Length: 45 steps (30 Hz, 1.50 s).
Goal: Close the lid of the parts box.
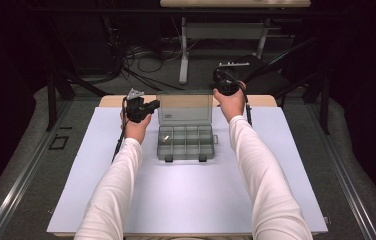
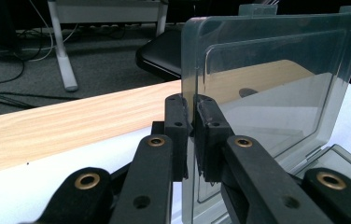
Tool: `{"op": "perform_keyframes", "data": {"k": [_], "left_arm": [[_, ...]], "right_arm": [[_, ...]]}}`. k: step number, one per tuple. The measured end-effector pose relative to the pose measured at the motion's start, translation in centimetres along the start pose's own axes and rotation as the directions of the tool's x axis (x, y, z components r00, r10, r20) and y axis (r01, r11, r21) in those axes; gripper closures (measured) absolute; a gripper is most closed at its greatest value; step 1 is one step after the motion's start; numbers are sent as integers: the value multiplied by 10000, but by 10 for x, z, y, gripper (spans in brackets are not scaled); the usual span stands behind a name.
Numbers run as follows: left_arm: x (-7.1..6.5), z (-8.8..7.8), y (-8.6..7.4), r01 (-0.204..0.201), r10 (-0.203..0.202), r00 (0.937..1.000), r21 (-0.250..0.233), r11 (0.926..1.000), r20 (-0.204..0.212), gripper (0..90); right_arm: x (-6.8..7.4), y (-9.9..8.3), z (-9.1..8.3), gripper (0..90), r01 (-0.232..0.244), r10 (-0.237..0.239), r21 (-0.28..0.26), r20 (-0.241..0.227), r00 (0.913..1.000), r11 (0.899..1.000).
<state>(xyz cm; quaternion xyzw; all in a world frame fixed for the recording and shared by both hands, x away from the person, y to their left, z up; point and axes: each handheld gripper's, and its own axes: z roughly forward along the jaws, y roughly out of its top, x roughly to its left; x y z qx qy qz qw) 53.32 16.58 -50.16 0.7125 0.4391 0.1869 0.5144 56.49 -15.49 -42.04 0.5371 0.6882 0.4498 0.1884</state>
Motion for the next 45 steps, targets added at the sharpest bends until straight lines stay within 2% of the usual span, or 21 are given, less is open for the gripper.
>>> {"op": "perform_keyframes", "data": {"k": [10,15,20,24,28,30,36,39,40,42,45], "left_arm": [[-2,-1,0,-92,92,9999,-30,10000,-78,845],[-3,-2,0,-146,146,9998,-25,9999,-120,842],[-1,-4,0,-68,70,9998,97,9999,-170,787],[3,-7,0,163,-158,9993,153,9998,-330,691],[6,-12,2,469,-459,9986,382,9982,-248,583],[8,-15,3,508,-497,9985,488,9975,-229,562],[7,-24,8,706,-701,9975,762,9946,-95,553],[3,-30,11,790,-783,9969,733,9942,-122,575],[1,-33,12,856,-840,9962,768,9934,-243,591],[-3,-39,16,1124,-1055,9918,985,9888,-726,605],[-7,-43,19,1548,-1499,9868,852,9843,-606,655]], "right_arm": [[-4,-1,12,900,-103,102,234,14,9999,9997],[-5,-2,12,900,-144,145,237,-60,9999,9996],[-4,-2,11,900,-159,161,224,-84,9998,9996],[-3,-2,10,900,-143,144,223,-80,9999,9996],[-3,-3,10,900,-145,147,194,-91,9999,9997],[-3,-3,10,900,-138,140,157,-98,9999,9998],[-1,-5,7,900,-139,140,82,-100,9999,9999],[-1,-6,6,900,-113,113,55,-117,9999,9999],[-1,-6,5,900,-137,137,43,-119,9998,9999],[0,-6,4,900,-154,155,30,-115,9998,9999],[0,-7,3,900,-129,130,37,-150,9998,9999]]}}
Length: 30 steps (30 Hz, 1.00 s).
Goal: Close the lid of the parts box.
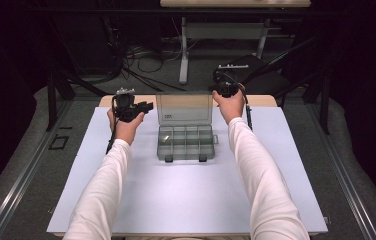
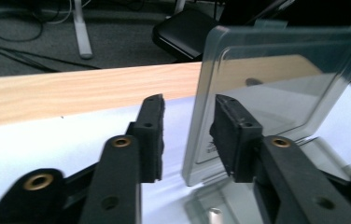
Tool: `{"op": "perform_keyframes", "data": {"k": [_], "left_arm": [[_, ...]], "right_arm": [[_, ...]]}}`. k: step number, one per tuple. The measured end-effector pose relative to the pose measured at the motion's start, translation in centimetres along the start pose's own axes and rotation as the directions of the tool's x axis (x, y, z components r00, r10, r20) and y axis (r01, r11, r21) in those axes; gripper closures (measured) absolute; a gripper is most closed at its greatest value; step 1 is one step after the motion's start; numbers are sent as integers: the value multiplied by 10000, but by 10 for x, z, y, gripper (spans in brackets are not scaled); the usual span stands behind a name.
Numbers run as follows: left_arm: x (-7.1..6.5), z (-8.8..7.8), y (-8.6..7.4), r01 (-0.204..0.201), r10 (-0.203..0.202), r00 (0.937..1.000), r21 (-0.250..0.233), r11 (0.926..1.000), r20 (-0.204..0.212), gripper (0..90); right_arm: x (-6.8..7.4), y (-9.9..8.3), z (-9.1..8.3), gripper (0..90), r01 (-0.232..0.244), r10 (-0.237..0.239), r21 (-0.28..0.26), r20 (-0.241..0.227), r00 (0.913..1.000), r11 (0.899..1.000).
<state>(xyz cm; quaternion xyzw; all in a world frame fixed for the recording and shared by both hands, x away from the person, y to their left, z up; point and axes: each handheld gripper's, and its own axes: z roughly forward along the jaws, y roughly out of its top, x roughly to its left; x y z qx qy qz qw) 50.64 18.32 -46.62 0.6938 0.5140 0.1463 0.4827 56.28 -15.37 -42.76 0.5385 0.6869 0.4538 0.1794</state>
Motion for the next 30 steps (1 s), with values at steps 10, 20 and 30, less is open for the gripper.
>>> {"op": "perform_keyframes", "data": {"k": [10,20,30], "left_arm": [[-12,-4,4,-159,155,9997,212,9996,196,800],[-24,0,2,-368,337,9983,632,9973,485,900],[-33,-2,0,-199,85,9948,1117,9935,1013,900]], "right_arm": [[0,-3,-3,900,-13,12,-157,-90,10000,9999],[3,-5,-11,900,201,-205,-121,-344,9992,9997],[15,-14,-25,900,485,-469,167,-886,9950,9987]]}}
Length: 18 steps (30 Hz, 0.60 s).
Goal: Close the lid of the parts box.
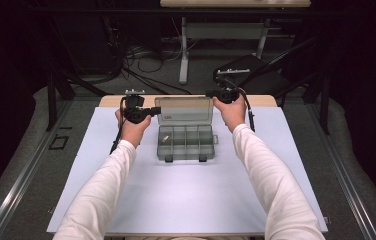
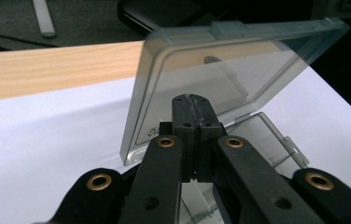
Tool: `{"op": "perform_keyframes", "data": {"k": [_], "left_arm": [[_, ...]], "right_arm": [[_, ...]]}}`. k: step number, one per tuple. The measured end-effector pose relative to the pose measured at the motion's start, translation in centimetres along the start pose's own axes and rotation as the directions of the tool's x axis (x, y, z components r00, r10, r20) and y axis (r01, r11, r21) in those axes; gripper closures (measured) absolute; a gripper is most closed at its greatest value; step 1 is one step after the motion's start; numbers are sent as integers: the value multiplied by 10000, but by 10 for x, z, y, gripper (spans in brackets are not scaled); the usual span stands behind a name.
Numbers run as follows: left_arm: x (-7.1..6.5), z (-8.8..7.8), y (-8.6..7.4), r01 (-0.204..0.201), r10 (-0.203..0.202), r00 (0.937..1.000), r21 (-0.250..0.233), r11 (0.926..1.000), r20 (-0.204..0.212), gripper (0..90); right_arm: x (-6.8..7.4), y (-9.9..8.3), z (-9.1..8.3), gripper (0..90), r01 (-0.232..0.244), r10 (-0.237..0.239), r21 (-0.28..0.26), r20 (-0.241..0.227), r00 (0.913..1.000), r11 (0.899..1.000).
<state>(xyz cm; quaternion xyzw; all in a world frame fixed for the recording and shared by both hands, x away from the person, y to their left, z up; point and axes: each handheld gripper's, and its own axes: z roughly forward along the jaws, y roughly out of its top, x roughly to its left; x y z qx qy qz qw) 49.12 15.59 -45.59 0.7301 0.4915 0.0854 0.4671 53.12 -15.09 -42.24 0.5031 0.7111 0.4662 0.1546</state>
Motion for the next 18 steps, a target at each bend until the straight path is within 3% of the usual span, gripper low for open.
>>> {"op": "perform_keyframes", "data": {"k": [4,8,11,18], "left_arm": [[-4,0,-4,-24,23,10000,288,9996,25,900],[-9,-4,-14,-31,17,9994,406,9992,344,900],[-11,-9,-22,-104,96,9997,350,9993,236,900],[-19,-15,-41,-484,471,9981,322,9983,406,900]], "right_arm": [[7,-7,-6,900,145,-138,321,-212,9997,9994],[13,-18,-12,900,265,-229,659,-550,9982,9975],[16,-28,-17,892,413,-345,857,-786,9963,9955],[20,-49,-26,899,597,-468,1096,-1166,9921,9922]]}}
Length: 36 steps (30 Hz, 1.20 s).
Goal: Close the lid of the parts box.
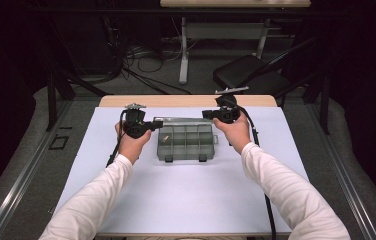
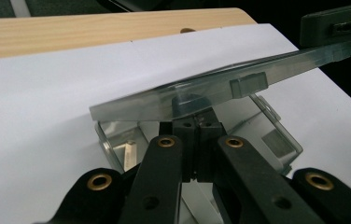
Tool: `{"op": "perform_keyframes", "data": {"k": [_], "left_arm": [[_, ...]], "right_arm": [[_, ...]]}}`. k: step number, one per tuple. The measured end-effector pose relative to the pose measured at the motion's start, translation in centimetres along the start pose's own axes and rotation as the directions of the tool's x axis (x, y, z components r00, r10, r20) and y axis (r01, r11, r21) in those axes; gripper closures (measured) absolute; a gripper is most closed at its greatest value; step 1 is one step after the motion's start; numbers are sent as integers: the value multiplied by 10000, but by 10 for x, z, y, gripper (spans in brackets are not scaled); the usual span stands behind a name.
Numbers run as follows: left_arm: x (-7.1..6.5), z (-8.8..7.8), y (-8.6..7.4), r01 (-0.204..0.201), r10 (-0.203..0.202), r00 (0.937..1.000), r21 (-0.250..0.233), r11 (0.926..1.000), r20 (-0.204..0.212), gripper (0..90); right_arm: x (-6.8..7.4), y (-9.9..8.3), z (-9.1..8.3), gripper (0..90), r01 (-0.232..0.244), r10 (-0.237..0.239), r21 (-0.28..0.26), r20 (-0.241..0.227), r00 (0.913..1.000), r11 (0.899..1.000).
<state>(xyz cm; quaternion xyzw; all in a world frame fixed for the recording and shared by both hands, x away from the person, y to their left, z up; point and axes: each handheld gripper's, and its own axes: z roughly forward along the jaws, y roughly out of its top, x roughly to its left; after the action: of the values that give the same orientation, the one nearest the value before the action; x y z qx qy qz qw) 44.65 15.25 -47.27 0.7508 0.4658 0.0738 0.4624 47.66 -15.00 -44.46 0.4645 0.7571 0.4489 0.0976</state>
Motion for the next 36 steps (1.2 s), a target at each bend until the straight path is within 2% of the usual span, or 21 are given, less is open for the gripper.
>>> {"op": "perform_keyframes", "data": {"k": [6,17,19,24,29,33,36], "left_arm": [[-3,-2,-18,-197,196,9997,85,9998,127,900],[-3,-4,-37,-34,34,9997,5,10000,256,900],[-3,-6,-42,-112,111,9997,57,9999,216,900],[-7,-17,-60,-340,334,9992,257,9991,213,900],[-16,-34,-80,-116,94,9989,475,9988,454,900],[-19,-36,-79,-301,291,9984,208,9993,485,900],[-16,-29,-72,78,-73,9982,-87,9999,596,900]], "right_arm": [[1,-15,-3,900,-20,25,189,-274,9996,9998],[0,-29,-2,900,-123,143,402,-481,9987,9991],[0,-32,-3,900,-155,175,400,-503,9986,9991],[0,-43,-3,900,-241,278,572,-642,9975,9981],[-1,-60,0,900,-422,484,768,-817,9955,9962],[-3,-73,1,900,-485,561,867,-879,9946,9951],[-7,-81,3,900,-614,690,921,-824,9942,9939]]}}
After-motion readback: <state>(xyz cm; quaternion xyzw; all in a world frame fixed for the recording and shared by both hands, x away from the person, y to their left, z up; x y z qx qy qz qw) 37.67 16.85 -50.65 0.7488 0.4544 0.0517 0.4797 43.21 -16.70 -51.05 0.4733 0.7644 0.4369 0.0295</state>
